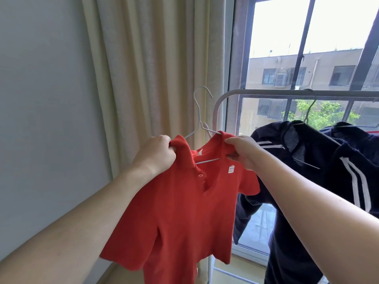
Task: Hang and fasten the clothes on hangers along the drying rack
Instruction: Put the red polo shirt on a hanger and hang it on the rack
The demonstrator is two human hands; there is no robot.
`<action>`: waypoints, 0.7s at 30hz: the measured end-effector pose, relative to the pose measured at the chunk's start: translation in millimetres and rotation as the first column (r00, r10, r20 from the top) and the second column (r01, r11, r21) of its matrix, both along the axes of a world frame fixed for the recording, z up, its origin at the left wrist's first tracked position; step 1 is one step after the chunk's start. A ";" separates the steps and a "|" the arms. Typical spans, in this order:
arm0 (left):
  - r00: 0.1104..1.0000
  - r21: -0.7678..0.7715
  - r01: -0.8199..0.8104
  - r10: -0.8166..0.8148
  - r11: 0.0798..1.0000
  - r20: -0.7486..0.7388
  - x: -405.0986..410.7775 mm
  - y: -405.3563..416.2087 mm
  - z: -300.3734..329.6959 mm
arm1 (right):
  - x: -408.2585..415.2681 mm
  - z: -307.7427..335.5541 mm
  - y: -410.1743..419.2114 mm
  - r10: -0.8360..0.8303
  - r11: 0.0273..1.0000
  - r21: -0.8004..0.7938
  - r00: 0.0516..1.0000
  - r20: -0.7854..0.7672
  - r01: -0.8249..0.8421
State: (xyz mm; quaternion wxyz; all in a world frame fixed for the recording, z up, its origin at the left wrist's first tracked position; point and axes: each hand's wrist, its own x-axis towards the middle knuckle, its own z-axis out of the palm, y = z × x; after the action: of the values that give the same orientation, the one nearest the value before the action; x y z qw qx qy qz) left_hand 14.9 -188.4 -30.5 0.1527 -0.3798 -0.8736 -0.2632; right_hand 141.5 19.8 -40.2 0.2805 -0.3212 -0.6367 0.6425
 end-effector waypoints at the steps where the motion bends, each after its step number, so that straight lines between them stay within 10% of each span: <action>1: 1.000 0.010 0.001 -0.001 1.000 0.012 0.2 -0.2 -3.1 | -1.5 -1.5 0.2 -0.002 0.999 0.032 1.000 -0.006 0.002; 11: 0.816 0.268 -0.004 -0.151 0.964 0.557 0.9 -3.5 2.6 | -6.9 16.2 9.7 0.029 0.962 0.261 0.983 0.179 -0.076; 21: 0.774 0.403 0.013 -0.264 0.915 0.575 -12.1 7.5 -4.5 | -0.7 17.3 19.4 0.041 0.803 0.581 0.984 0.171 -0.135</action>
State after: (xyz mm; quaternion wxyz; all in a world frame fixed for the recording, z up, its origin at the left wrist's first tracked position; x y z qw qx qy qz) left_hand 2.8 -180.8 -35.0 -0.0922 -0.3006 -0.7765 -0.5461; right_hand 140.8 39.2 -22.9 0.2875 -0.2355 -0.8382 0.3991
